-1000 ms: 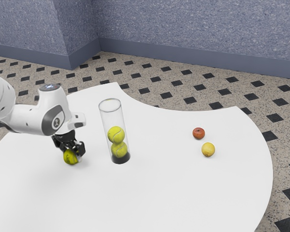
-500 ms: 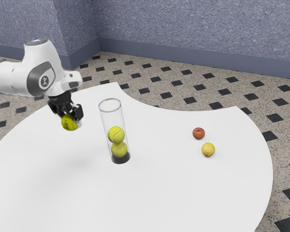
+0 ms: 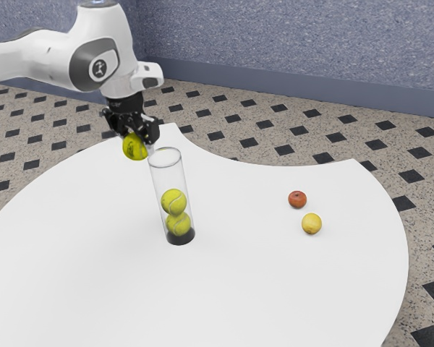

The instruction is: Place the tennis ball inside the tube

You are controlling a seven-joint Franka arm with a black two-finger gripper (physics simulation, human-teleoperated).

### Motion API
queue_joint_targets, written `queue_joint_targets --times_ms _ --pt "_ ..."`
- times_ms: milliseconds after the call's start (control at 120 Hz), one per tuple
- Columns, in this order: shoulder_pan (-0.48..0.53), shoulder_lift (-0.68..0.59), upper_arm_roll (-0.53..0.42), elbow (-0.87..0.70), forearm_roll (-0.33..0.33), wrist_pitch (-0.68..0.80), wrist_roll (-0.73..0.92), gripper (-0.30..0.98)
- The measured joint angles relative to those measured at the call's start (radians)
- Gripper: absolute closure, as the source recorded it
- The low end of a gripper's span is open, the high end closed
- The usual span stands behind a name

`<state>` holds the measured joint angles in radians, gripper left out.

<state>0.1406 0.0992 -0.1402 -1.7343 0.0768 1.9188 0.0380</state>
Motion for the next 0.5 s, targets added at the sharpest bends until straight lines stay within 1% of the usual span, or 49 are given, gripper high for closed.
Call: queue_joint_targets --times_ms 133,250,408,500 --pt "-0.008 0.026 -0.022 0.039 0.029 -0.013 -0.027 0.32" --pt "-0.019 0.053 -0.033 0.071 0.04 -0.02 -0.046 0.3" --pt "-0.029 0.073 -0.037 0.09 0.04 -0.027 -0.064 0.16" --pt "-0.029 0.075 -0.038 0.096 0.039 -0.028 -0.071 0.11"
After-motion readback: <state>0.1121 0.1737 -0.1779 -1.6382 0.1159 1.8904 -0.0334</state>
